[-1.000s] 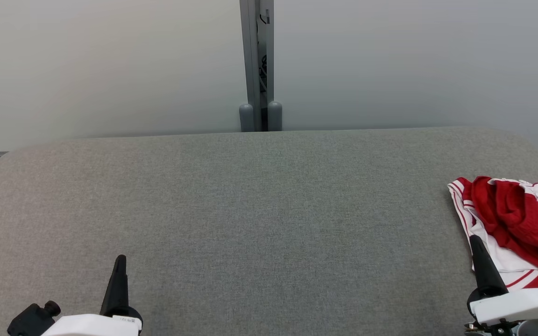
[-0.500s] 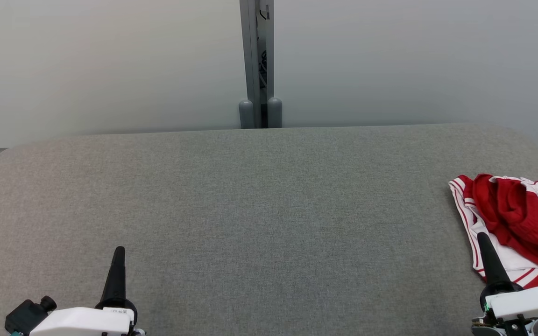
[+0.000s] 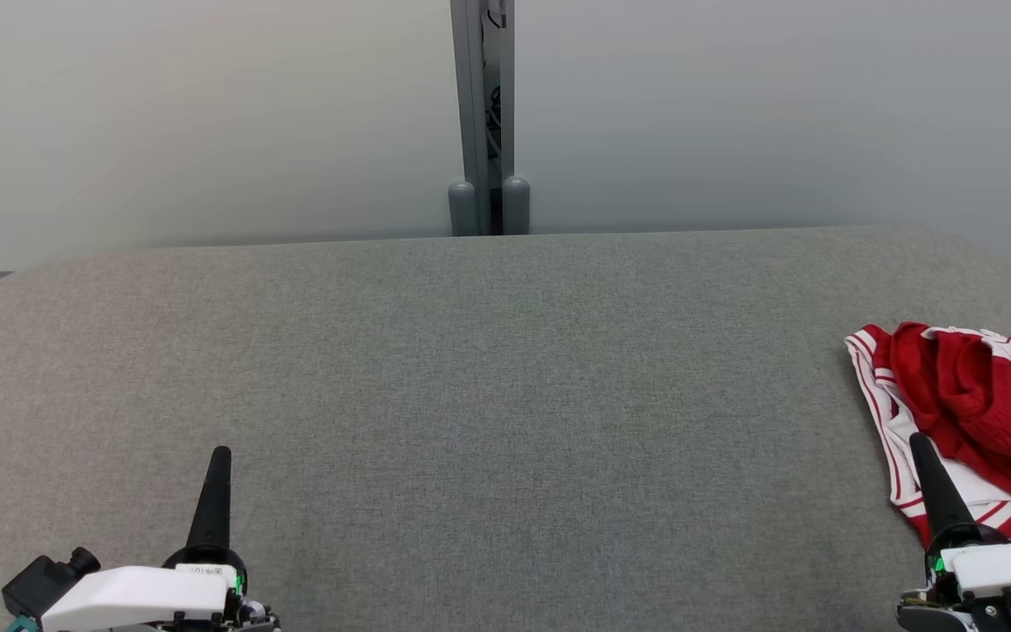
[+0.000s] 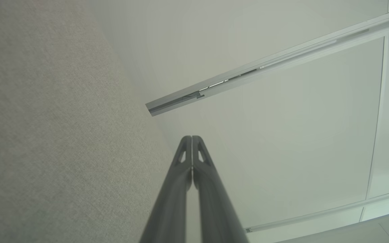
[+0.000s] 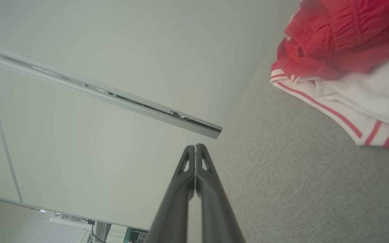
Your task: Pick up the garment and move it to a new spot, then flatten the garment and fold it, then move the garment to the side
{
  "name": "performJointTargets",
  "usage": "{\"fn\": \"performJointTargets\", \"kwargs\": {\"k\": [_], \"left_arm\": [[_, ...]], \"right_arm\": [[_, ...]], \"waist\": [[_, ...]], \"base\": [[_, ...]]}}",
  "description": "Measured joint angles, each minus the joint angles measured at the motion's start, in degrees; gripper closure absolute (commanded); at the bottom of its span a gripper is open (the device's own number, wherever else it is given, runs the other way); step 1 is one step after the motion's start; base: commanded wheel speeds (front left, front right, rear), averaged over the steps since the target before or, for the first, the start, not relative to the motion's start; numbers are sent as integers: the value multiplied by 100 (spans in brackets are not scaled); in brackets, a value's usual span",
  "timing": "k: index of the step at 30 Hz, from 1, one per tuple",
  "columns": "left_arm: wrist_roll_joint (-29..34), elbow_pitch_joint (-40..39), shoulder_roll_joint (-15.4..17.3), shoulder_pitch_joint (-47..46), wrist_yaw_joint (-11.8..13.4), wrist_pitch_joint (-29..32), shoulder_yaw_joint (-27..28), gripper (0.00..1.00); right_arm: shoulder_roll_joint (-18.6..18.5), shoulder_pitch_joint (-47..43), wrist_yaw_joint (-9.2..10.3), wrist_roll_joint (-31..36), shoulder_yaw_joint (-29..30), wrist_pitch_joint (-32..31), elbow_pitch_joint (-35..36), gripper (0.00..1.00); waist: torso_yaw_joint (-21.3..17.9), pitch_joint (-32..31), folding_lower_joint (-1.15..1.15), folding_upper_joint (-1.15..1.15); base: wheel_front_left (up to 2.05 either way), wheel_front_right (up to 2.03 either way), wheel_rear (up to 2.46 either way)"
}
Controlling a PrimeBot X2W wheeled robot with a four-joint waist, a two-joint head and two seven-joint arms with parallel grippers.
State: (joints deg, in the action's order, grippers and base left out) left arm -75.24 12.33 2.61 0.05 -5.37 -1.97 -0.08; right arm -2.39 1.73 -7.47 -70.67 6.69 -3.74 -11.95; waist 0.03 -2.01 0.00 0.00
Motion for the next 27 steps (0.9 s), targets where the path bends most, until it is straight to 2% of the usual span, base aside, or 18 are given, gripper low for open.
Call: {"fn": "performJointTargets", "kwargs": {"k": [27], "left_arm": [[-1102,-103,8,-157,-120,281,77,100]], "right_arm": [[-14,7,0,-1359,267,-414,109,100]], "waist": [[-2,122,0,0]], "base": [[0,0,0]]}}
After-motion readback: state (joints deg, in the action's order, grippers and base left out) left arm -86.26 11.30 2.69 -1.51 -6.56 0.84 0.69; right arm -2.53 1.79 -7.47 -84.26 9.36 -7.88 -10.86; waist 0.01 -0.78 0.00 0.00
